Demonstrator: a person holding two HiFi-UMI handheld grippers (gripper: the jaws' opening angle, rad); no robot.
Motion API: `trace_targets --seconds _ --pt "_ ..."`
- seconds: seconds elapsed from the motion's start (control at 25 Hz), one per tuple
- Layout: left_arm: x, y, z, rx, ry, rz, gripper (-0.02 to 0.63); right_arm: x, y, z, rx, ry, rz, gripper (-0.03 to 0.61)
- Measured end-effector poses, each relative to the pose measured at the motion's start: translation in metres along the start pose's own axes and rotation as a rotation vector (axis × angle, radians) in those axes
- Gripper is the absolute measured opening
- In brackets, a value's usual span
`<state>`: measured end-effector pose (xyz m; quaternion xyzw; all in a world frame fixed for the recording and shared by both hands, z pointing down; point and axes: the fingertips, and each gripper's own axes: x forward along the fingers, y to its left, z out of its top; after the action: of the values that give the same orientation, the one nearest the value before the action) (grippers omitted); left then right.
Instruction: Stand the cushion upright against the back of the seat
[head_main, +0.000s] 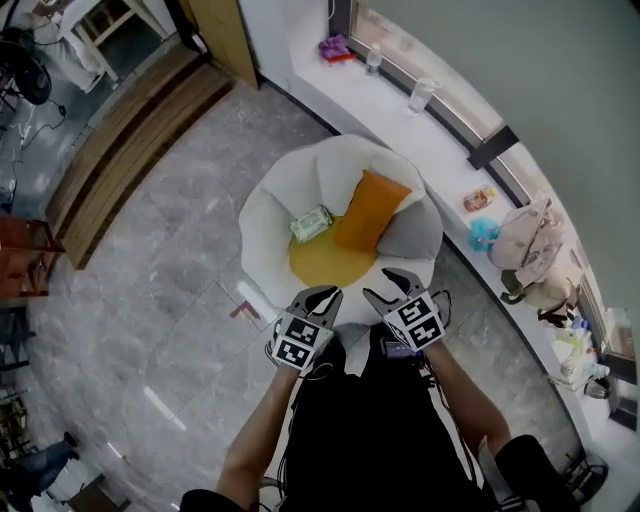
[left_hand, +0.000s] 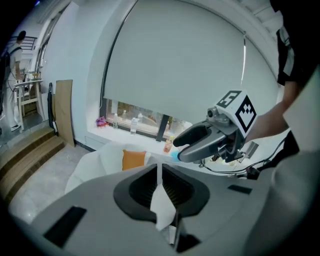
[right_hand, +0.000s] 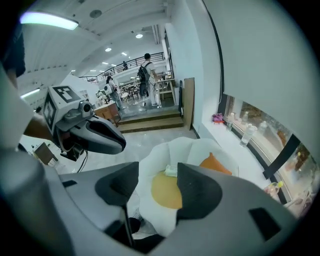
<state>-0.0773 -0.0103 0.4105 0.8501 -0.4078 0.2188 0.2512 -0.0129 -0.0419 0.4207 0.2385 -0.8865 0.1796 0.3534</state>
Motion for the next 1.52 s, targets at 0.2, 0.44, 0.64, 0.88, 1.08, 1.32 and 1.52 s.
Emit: trace_targets --seconds 0.2,0.44,0.64,0.88,1.08,1.32,1.52 --pt "-0.06 -0.007 0.002 0.056 -0.074 -0.003 0.026 -0.022 0.033 0.017 0.05 -0.065 -0.071 0.214" --pt "-0.108 -0.015 -0.011 0.038 -0.118 -0.029 0.014 -0.049 0.064 0.026 0.16 -0.193 -0.085 0.152" --pt "-0.127 -0.021 -0.006 0.011 -0.137 -0.026 0.014 -0.068 0.069 0.021 0.246 -0.249 -0.056 0.082" --pt "-0.132 -0.049 0.008 -0.008 -0.179 -0.015 0.014 -0.11 0.067 0.01 0.258 -0.311 -0.012 0.024" --pt "-0.132 -0.108 0.018 -0.069 -0.209 -0.063 0.014 -0.161 0.078 -0.002 0.247 -0.369 0.04 0.017" --pt "-0.119 -0.188 0.016 -0.068 -0.172 -0.096 0.014 -0.213 0.096 -0.046 0.228 -0.395 0.058 0.017" --pt "-0.118 -0.226 -0.001 -0.108 -0.156 -0.053 0.014 -0.24 0.098 -0.096 0.307 -0.411 0.097 0.017"
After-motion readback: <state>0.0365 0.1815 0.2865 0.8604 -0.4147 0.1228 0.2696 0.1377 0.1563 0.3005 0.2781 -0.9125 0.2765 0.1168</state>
